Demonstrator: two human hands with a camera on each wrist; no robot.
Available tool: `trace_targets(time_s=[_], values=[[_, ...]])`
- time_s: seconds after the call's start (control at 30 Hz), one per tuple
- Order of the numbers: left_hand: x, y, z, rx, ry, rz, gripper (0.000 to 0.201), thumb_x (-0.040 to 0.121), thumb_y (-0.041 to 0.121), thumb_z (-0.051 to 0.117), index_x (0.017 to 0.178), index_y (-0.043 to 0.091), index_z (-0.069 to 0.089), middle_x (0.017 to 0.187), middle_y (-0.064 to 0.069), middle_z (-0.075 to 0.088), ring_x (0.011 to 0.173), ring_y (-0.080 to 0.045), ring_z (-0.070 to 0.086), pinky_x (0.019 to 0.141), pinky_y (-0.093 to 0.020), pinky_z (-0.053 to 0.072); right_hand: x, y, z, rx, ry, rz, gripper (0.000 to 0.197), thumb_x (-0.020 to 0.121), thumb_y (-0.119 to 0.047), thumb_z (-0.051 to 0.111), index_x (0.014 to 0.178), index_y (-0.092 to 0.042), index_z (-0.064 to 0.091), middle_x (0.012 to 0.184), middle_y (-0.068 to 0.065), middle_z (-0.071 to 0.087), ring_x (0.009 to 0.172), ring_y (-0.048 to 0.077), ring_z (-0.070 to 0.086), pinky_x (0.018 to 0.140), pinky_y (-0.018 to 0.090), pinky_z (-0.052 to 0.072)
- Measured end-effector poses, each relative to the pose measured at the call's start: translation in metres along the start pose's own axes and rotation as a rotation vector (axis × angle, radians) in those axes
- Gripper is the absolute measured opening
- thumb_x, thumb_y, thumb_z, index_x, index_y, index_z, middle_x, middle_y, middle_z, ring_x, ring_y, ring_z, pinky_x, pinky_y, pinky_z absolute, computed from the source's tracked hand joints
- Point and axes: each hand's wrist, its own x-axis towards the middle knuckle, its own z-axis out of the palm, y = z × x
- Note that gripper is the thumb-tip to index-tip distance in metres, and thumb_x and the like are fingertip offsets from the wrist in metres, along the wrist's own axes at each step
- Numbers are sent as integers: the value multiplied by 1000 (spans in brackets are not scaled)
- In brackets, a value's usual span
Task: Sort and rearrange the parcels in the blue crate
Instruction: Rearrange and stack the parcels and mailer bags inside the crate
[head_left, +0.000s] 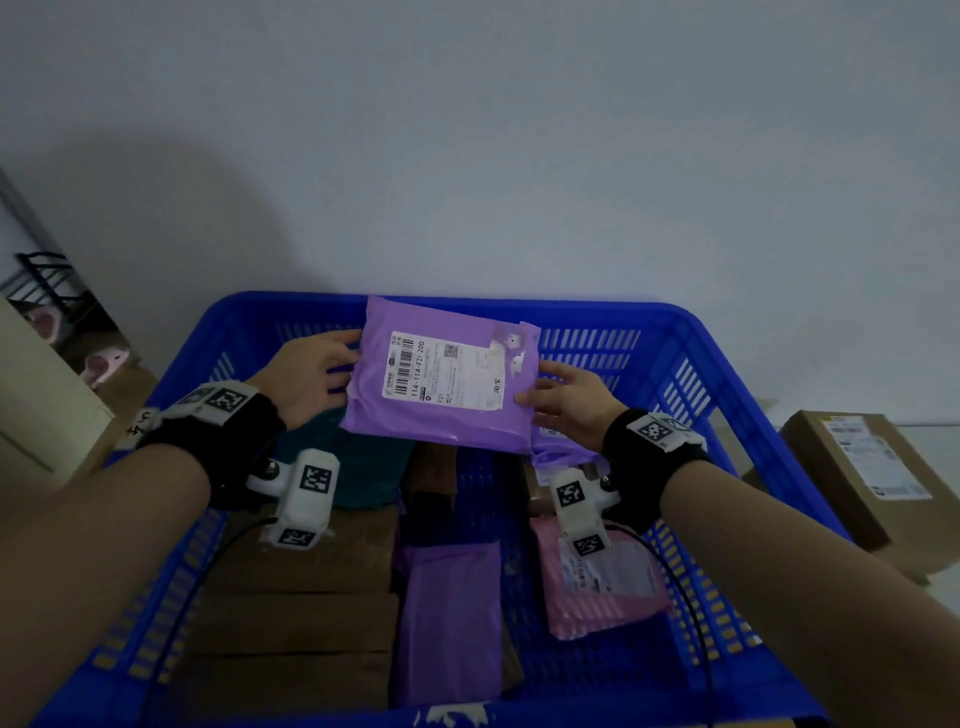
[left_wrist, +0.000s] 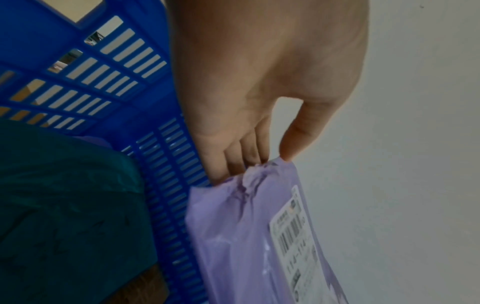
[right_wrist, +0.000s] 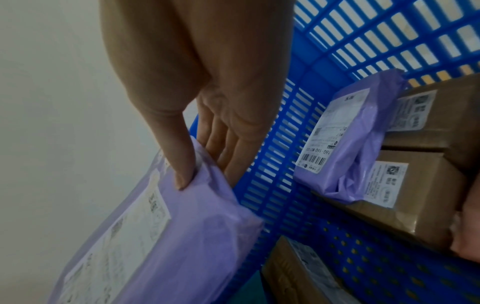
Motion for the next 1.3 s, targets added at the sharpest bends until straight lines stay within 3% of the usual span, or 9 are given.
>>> trace_targets(time_s=[0.17,0.27,0.37,0.43,0.53,0.63,0.7,0.97,1.3], values=[[2,-16,22,185,130,-46,55,80,1,70,130,10,51,117,-12,65,103,-25,64,80,-40,54,-5,9,-13,-132,98,-53,62,74,19,66,129,-2,49,97,12,61,91,29,60,69,39,56],[8,-33,37,225,144,-87,58,77,-2,73,130,11,53,117,-13,65,102,-26,65,82,-40,53,-8,20,-30,-201,141,-45,63,74,17,68,130,-2,47,99,14,60,85,28,61,60,35,58],[12,-50,54,301,110,-159,48,77,1,73,122,11,59,104,-10,69,87,-22,66,71,-34,54,-18,28,-53,-331,186,-22,57,77,9,69,127,-9,47,83,8,60,70,19,59,49,25,56],[15,-63,70,367,58,-231,38,78,3,73,114,9,64,97,-10,69,78,-21,65,63,-30,54,-21,39,-71,-459,229,34,57,78,2,71,130,-3,47,85,12,61,73,23,60,61,31,58],[17,-84,100,415,-30,-342,16,81,1,70,93,9,64,100,-13,66,70,-20,63,50,-28,57,-24,57,-95,-631,280,194,70,77,-8,75,138,-6,40,96,16,59,70,29,61,52,36,55],[22,-104,127,465,-99,-431,15,84,0,67,89,11,58,100,-14,62,70,-22,61,64,-35,58,-23,69,-114,-922,239,312,87,73,-25,80,144,-7,34,132,14,51,109,33,60,82,49,56],[26,-115,137,495,-125,-483,13,86,-1,64,88,8,56,93,-13,60,70,-24,60,75,-38,53,-22,79,-120,-990,236,367,89,72,-29,81,143,-5,34,132,10,49,121,34,54,95,50,49],[41,-155,166,533,-288,-700,42,94,-1,49,134,-7,39,130,-29,49,120,-46,51,82,-47,48,-3,117,-136,-1129,226,594,119,69,-44,80,150,-1,4,156,15,21,142,33,27,113,44,32],[52,-189,186,427,-235,-824,46,94,-1,47,138,-3,33,138,-26,38,122,-47,47,92,-57,48,23,139,-135,-1257,150,553,109,61,-43,84,145,-5,26,141,15,47,125,32,51,100,44,46]])
